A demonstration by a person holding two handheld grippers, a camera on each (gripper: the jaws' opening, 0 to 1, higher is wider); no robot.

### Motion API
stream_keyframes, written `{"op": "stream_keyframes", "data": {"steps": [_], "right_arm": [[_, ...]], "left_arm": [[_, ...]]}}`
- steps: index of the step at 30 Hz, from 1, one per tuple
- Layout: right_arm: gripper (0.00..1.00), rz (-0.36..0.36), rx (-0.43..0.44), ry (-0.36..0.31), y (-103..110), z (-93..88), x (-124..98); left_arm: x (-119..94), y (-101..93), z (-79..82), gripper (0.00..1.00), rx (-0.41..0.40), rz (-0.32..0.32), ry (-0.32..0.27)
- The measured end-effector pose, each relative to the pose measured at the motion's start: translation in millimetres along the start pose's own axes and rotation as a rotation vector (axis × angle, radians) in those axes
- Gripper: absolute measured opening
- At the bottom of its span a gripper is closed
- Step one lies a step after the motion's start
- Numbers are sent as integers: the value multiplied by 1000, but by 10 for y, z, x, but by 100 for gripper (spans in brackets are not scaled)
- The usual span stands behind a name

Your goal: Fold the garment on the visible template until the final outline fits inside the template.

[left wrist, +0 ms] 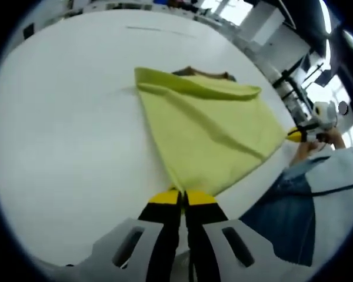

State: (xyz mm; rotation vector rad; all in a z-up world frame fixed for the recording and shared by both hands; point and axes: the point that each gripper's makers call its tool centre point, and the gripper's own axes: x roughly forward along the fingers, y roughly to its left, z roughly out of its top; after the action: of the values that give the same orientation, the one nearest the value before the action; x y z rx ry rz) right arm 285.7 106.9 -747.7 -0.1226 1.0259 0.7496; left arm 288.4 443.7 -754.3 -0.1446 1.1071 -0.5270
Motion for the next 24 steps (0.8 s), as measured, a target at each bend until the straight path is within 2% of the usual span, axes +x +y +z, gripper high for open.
{"op": "stream_keyframes", "data": {"steps": [4,12,20,24], "right_arm": [[3,-5,-1,-7,-11,19,-31],[2,-5,-15,-19,14,86,-82],[1,-13,-42,-63,27,247,-238],[1,-5,-47,-76,71,275,-292]], "left_arm": [[-32,-8,13,0,-10,-1,-6],[-120,-52,82,0,20,-4,-16],[-217,-52,154,0,36,-11,-27],[-221,-54,124,0,34,-22,-24]]}}
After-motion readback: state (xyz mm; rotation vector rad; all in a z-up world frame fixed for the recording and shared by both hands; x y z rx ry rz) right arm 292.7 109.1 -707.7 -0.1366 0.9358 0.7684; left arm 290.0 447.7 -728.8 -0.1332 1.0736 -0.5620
